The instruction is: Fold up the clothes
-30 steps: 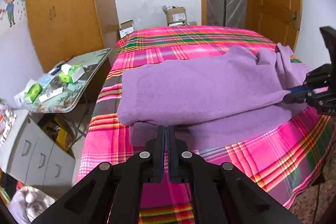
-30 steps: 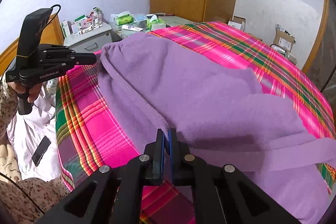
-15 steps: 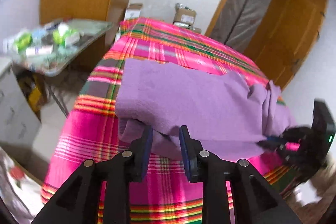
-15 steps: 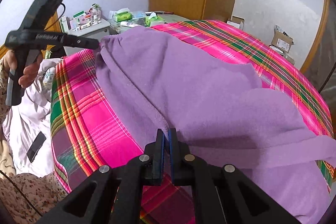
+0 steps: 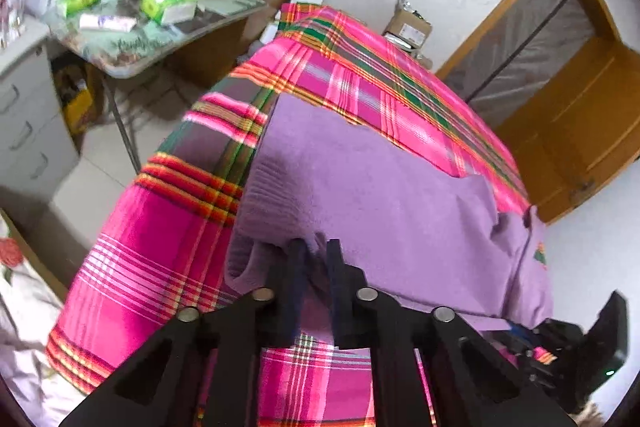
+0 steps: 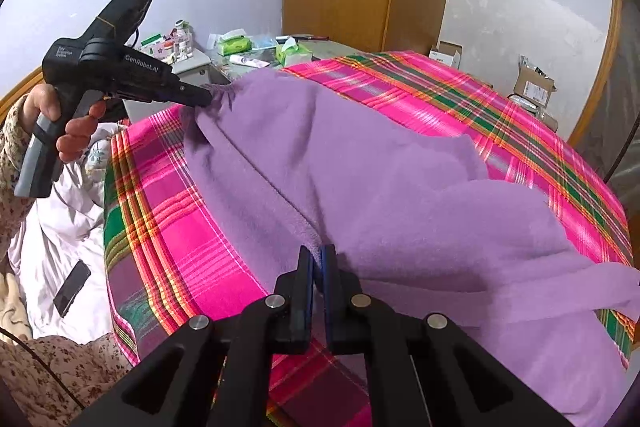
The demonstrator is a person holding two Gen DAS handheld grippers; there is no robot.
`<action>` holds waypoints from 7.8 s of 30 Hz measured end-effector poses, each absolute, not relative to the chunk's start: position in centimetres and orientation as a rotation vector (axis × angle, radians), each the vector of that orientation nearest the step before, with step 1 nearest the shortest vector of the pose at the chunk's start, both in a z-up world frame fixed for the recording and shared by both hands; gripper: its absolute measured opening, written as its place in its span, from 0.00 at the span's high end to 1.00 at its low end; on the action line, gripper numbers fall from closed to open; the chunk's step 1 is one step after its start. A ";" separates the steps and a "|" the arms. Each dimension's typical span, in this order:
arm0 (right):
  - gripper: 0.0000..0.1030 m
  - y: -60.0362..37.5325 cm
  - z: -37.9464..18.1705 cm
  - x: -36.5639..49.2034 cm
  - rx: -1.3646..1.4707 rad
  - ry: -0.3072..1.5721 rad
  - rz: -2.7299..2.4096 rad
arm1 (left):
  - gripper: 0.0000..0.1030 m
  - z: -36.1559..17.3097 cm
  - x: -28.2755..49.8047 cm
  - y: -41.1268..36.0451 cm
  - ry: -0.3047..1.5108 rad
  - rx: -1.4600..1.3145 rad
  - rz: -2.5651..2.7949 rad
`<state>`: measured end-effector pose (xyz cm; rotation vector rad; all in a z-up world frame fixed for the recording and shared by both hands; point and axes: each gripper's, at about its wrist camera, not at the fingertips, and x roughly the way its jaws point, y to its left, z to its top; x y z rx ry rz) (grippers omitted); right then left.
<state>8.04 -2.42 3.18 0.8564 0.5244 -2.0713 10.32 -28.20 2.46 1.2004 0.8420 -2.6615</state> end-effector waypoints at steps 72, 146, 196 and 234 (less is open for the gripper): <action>0.59 25.5 0.9 -12.3 1.247 -0.680 -2.605 | 0.64 1.9 7.1 -3.5 0.270 1.335 -3.190; 0.97 26.7 4.4 -10.1 1.374 -0.425 -2.761 | 0.64 0.9 4.7 -1.2 0.154 1.454 -3.177; 0.94 31.5 2.5 -13.1 1.268 -0.365 -2.928 | 0.93 0.9 3.8 2.6 -0.123 1.424 -3.122; 0.94 39.2 1.1 0.2 1.119 -0.698 -2.970 | 0.95 1.9 8.6 5.0 -0.199 1.337 -3.167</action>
